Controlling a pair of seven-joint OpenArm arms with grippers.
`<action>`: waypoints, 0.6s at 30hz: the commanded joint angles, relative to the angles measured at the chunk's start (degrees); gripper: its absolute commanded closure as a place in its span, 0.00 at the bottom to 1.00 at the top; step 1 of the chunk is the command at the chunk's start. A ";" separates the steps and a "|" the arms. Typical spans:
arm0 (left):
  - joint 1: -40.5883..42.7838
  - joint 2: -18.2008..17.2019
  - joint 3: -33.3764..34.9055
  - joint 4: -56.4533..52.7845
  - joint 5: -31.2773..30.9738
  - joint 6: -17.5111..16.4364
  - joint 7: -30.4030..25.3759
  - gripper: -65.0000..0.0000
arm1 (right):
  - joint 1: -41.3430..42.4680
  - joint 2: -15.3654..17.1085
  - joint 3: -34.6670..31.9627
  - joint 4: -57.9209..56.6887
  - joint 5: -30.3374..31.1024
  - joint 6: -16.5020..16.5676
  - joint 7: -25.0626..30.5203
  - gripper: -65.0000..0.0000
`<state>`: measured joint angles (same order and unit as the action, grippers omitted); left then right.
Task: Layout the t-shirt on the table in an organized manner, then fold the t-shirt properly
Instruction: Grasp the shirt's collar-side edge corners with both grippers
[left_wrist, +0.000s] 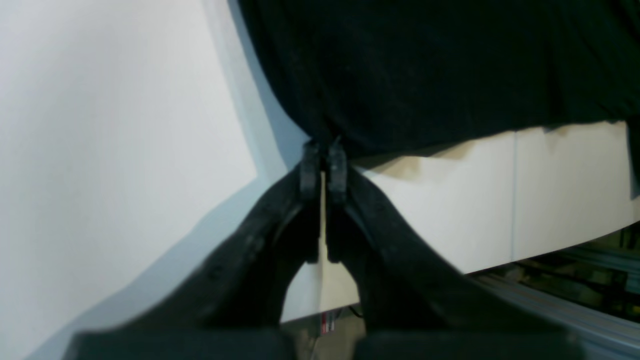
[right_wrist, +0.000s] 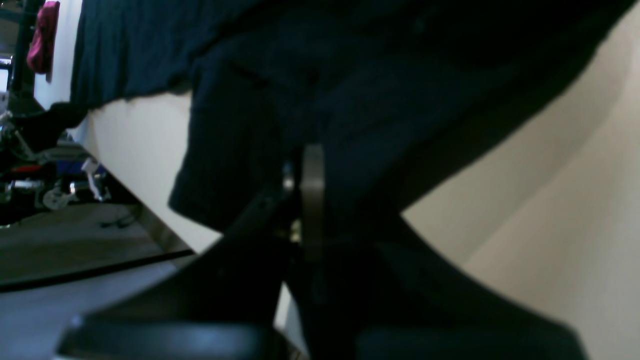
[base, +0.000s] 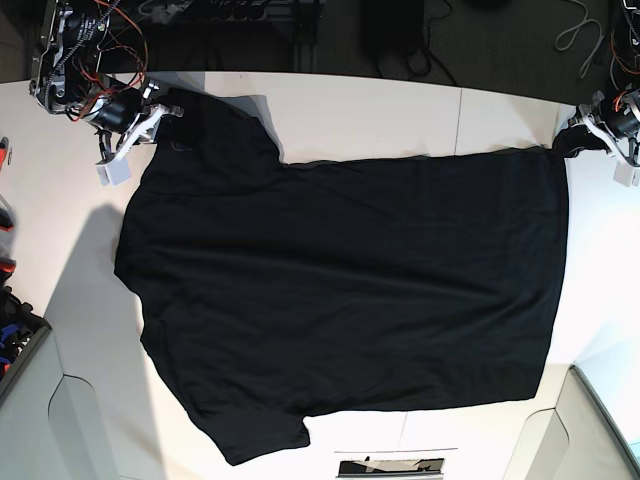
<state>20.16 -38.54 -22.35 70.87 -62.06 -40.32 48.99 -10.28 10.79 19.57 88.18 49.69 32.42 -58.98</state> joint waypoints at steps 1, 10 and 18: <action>-0.20 -1.20 -0.31 0.57 0.35 0.32 -0.76 1.00 | 0.42 0.63 0.07 0.63 -0.81 -0.02 -0.11 1.00; -0.07 -1.33 -8.11 10.23 -0.26 0.32 4.98 1.00 | 0.26 1.53 5.11 6.12 1.77 0.15 -0.72 1.00; -0.35 -1.49 -8.11 16.11 11.47 0.32 -10.01 1.00 | 6.23 1.62 6.62 9.46 2.67 0.87 0.72 1.00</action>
<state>20.16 -38.61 -29.85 86.24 -48.99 -39.66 39.75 -4.82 11.73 25.82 96.53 51.13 32.86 -59.72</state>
